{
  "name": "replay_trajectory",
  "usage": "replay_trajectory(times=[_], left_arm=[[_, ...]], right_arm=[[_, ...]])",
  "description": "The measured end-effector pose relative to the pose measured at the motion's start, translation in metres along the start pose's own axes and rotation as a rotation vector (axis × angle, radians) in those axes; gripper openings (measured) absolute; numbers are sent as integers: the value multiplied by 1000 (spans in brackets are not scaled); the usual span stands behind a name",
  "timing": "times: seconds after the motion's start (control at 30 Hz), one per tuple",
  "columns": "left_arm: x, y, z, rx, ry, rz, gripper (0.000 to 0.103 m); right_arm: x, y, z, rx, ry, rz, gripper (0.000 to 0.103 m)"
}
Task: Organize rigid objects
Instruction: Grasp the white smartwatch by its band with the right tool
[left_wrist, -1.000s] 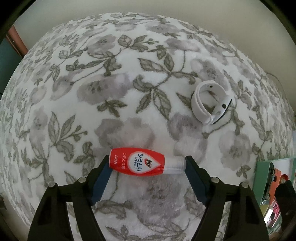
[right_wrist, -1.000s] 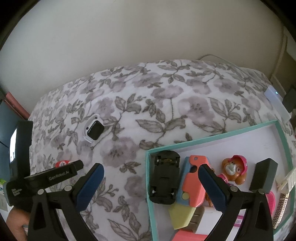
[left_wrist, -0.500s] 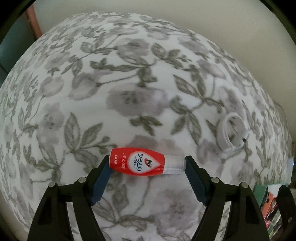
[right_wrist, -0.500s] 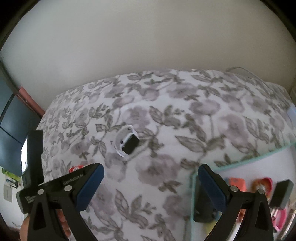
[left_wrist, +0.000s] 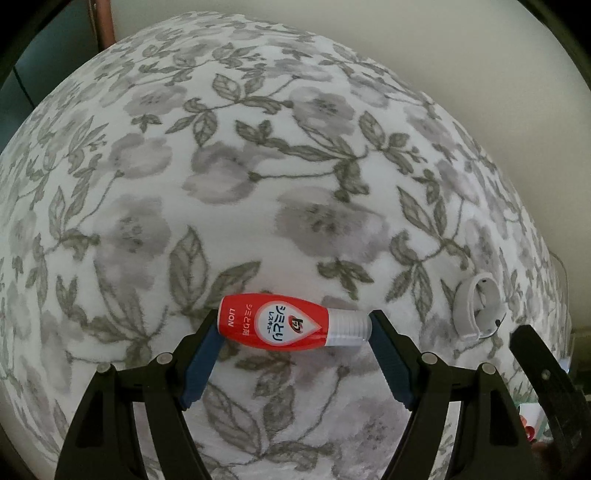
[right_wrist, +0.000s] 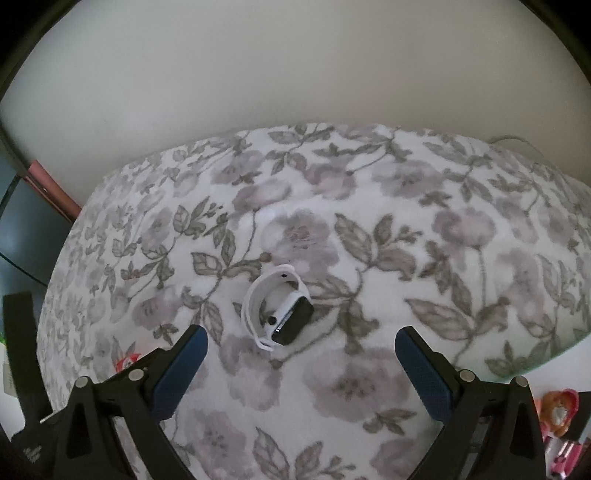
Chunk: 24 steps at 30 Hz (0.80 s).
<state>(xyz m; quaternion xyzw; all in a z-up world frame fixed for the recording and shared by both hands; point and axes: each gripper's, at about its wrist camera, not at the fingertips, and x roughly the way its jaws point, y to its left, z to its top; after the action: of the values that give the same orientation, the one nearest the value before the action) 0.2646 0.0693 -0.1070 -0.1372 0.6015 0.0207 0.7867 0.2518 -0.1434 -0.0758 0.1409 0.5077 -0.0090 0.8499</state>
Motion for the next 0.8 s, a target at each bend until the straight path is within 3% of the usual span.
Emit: replay_trajectory(times=[0.33, 0.8], left_arm=[[1, 24, 2, -14, -8, 5, 79], [-1, 33, 3, -31, -13, -11, 79]], right_arm=[[28, 14, 3, -49, 31, -64, 99], [46, 31, 1, -80, 35, -112, 73]])
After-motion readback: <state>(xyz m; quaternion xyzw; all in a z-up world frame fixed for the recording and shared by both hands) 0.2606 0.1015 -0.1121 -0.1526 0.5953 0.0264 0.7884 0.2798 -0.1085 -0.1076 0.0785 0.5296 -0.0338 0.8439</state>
